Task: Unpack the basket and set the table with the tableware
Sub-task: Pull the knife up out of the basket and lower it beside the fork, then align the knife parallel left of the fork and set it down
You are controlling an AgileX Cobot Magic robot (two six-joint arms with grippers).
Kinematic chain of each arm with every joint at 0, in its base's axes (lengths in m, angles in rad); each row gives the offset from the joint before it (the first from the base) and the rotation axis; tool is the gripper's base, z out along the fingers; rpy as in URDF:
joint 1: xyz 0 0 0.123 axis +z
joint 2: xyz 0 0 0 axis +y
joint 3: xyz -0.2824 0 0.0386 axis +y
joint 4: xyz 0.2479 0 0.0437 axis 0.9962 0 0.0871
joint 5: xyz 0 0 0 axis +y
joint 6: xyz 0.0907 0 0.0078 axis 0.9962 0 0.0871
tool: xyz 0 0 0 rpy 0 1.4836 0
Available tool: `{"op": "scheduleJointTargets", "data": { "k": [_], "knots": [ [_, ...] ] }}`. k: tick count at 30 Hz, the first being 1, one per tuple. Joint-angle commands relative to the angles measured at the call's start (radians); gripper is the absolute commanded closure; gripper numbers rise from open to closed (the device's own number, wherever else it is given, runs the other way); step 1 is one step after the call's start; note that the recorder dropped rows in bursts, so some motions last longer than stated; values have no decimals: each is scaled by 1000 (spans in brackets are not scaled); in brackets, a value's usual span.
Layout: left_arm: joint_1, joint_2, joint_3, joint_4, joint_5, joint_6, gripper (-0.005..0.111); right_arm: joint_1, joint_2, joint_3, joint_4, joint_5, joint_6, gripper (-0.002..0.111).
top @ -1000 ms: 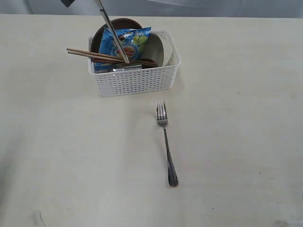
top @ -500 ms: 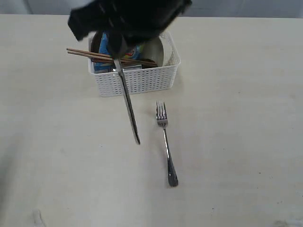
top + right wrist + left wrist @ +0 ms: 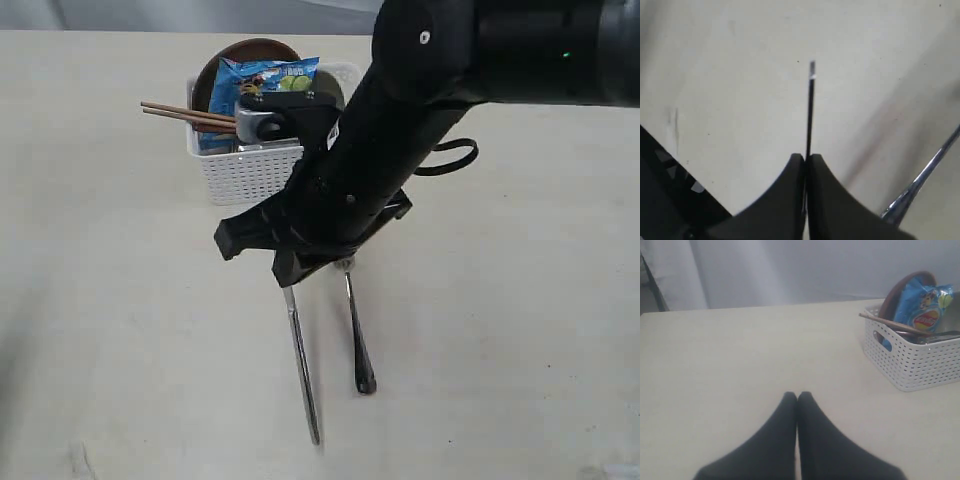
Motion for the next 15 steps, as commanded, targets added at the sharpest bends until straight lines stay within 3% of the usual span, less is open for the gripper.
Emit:
{"op": "scheduleJointTargets", "data": {
  "k": [1, 15],
  "knots": [
    [-7, -3, 2, -2, -12, 1, 107, -64, 62, 0, 133, -17, -127, 109],
    [-7, -3, 2, -2, -12, 1, 107, -151, 195, -1, 185, -76, -246, 109]
  ]
}}
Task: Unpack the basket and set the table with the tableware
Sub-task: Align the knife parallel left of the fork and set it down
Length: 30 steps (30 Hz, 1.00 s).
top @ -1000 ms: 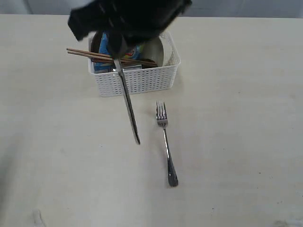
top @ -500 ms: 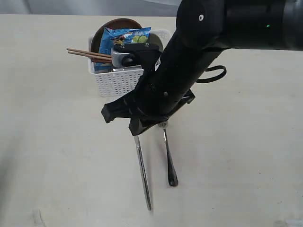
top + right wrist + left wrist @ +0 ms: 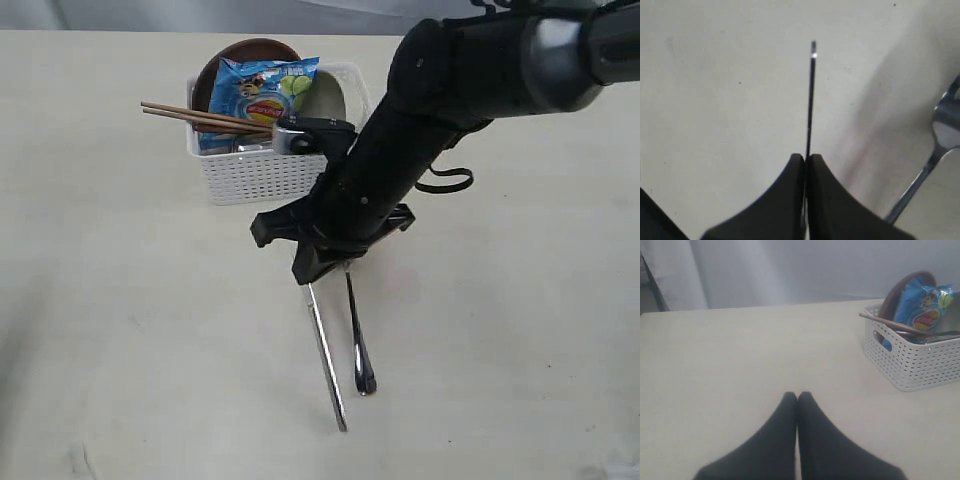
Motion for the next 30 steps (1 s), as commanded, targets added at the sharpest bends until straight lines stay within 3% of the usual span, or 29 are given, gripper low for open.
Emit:
{"op": "scheduleJointTargets", "data": {
  "k": [1, 12, 20, 30],
  "knots": [
    [-7, -3, 2, -2, -12, 1, 107, -15, 18, -1, 25, -51, -21, 109],
    [-7, -3, 2, -2, -12, 1, 107, -15, 100, -1, 119, -109, -19, 109],
    [-7, -3, 2, -2, -12, 1, 107, -15, 107, -1, 119, -201, 46, 109],
    [-7, -3, 2, -2, -12, 1, 107, -15, 109, 5, 111, -193, 105, 109]
  ]
}}
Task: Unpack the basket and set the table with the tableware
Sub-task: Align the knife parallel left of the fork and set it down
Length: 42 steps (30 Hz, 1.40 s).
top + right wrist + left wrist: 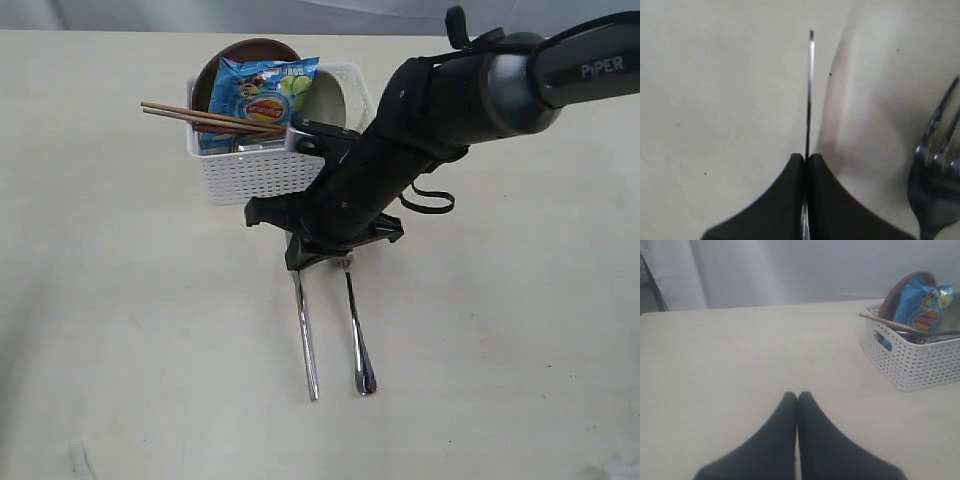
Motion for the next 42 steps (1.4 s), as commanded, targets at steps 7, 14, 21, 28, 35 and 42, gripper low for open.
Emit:
{"op": "scheduleJointTargets", "data": {
  "k": [7, 14, 21, 28, 35, 42],
  "knots": [
    [-7, -3, 2, -2, -12, 1, 107, -4, 4, 5, -26, 21, 47, 109],
    [-7, -3, 2, -2, -12, 1, 107, -4, 4, 48, -52, 3, 99, 109],
    [-7, -3, 2, -2, -12, 1, 107, -2, 4, 81, -47, -27, 101, 109],
    [-7, -3, 2, -2, -12, 1, 107, -2, 4, 81, -47, -27, 99, 106],
    [-7, -3, 2, -2, -12, 1, 107, -2, 2, 66, -47, -20, 98, 70],
    [-7, -3, 2, -2, -12, 1, 107, -2, -5, 28, -64, 20, 102, 73]
  ]
}}
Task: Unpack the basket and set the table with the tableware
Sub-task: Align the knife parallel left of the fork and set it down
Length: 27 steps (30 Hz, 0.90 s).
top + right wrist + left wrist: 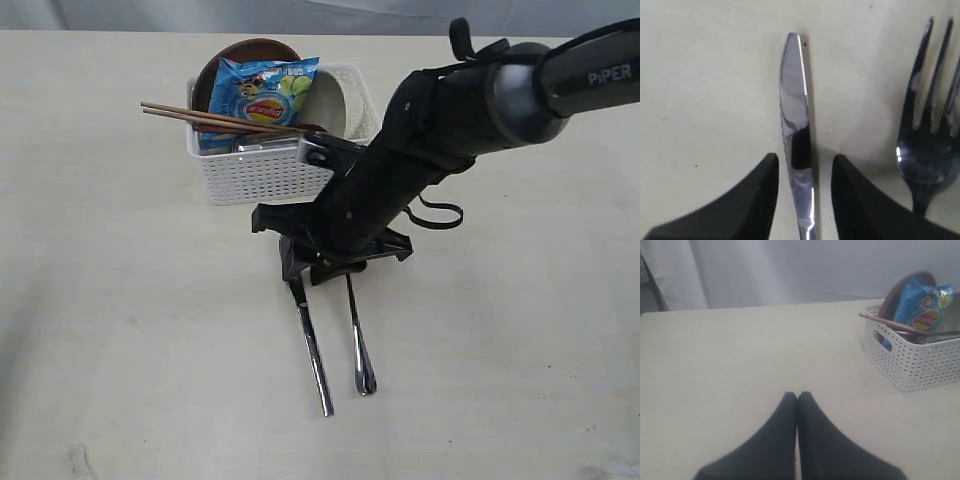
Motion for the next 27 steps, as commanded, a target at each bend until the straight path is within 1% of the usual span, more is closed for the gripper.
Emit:
{"op": "scheduleJointTargets", "data": {
  "k": [1, 6, 9, 11, 14, 16, 18, 21, 27],
  "knots": [
    [-7, -3, 2, -2, -10, 1, 107, 0, -1, -23, -51, 30, 2, 73],
    [-7, -3, 2, -2, -10, 1, 107, 34, -75, -32, -173, 33, 25, 73],
    [-7, -3, 2, -2, -10, 1, 107, 76, -132, -32, -314, 83, 131, 73],
    [-7, -3, 2, -2, -10, 1, 107, 124, -157, -30, -444, 137, 229, 73],
    [-7, -3, 2, -2, -10, 1, 107, 239, -156, -30, -661, 208, 378, 73],
    [-7, -3, 2, -2, -10, 1, 107, 311, -145, -30, -738, 207, 458, 73],
    [-7, -3, 2, -2, -10, 1, 107, 348, -128, -30, -763, 175, 504, 72],
    [-7, -3, 2, -2, -10, 1, 107, 356, -92, -30, -767, 139, 535, 71],
    [-7, -3, 2, -2, -10, 1, 107, 341, -57, -30, -858, 166, 597, 71]
  ]
}}
